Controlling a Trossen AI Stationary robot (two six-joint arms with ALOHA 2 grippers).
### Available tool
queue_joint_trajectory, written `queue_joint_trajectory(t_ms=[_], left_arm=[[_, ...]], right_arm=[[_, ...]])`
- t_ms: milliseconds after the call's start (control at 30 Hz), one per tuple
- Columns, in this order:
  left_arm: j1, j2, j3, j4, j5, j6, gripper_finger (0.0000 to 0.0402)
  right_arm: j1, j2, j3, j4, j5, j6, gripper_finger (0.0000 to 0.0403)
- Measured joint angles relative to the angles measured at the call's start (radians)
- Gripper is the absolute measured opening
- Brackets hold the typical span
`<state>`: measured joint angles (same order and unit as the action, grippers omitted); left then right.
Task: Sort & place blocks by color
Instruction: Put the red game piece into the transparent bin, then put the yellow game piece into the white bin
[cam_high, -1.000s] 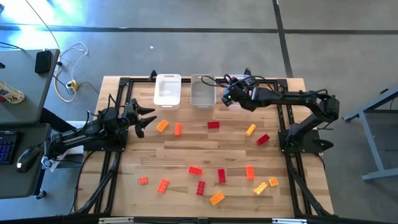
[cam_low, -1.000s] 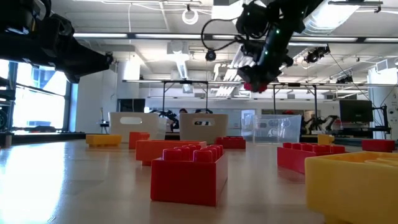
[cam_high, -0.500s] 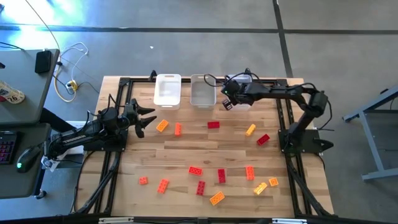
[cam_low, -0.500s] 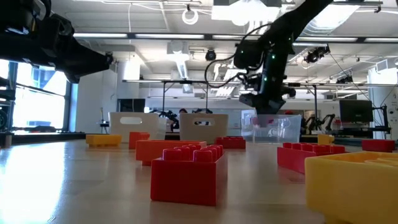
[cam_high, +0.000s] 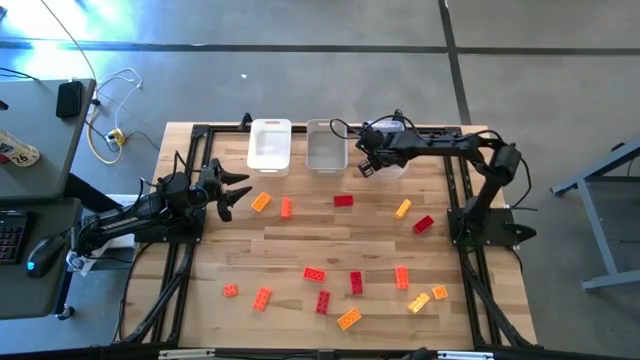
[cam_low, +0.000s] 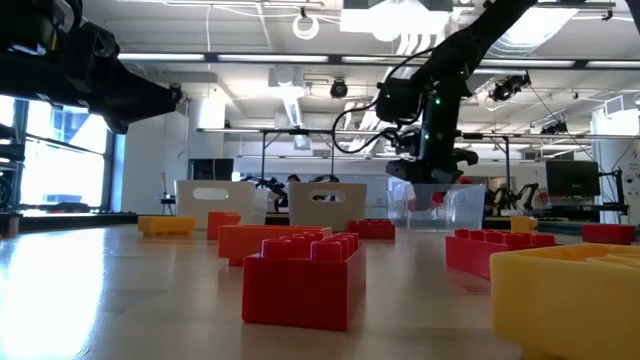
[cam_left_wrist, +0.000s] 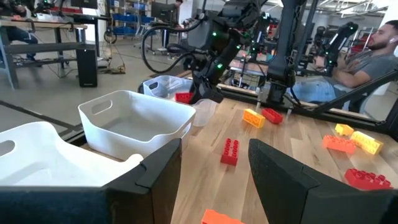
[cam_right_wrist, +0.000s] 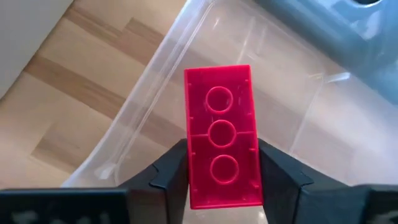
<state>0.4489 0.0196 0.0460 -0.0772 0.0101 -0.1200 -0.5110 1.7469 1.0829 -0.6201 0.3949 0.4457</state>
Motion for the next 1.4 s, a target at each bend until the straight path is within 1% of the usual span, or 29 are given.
queue_joint_trajectory(t_ms=[67, 133, 233, 367, 533, 733, 933, 1100, 1267, 1400], left_arm=[[0.0, 0.0, 0.0, 0.0, 0.0, 0.0, 0.0175], [0.0, 0.0, 0.001, -0.001, 0.0, 0.0, 0.0175], [0.0, 0.0, 0.016, -0.005, 0.001, -0.001, 0.0175], [0.0, 0.002, 0.059, -0.038, 0.0, -0.023, 0.0175], [0.0, 0.055, 0.156, -0.18, -0.009, -0.028, 0.0175], [0.0, 0.192, 0.239, -0.199, -0.074, -0.071, 0.0175], [0.0, 0.356, 0.32, -0.217, -0.111, -0.181, 0.0175], [0.0, 0.504, 0.418, -0.321, -0.111, -0.245, 0.0175], [0.0, 0.65, 0.506, -0.407, -0.116, -0.247, 0.0175], [0.0, 0.751, 0.57, -0.469, -0.116, -0.252, 0.0175]], right_arm=[[0.001, 0.0, 0.001, 0.0, 0.025, -0.013, 0.0177], [0.001, 0.0, 0.007, -0.005, 0.023, -0.033, 0.0195], [0.0, 0.001, 0.027, -0.022, 0.019, -0.043, 0.021], [0.001, 0.001, 0.075, -0.057, 0.015, -0.046, 0.0214], [0.015, 0.001, 0.143, -0.123, 0.017, -0.046, 0.0215], [0.071, 0.001, 0.219, -0.165, 0.046, -0.061, 0.0215], [0.13, 0.001, 0.313, -0.196, 0.097, -0.088, 0.0215], [0.159, 0.0, 0.396, -0.253, 0.109, -0.107, 0.0215], [0.167, 0.0, 0.454, -0.278, 0.11, -0.106, 0.0215], [0.167, 0.0, 0.473, -0.286, 0.11, -0.11, 0.0215]])
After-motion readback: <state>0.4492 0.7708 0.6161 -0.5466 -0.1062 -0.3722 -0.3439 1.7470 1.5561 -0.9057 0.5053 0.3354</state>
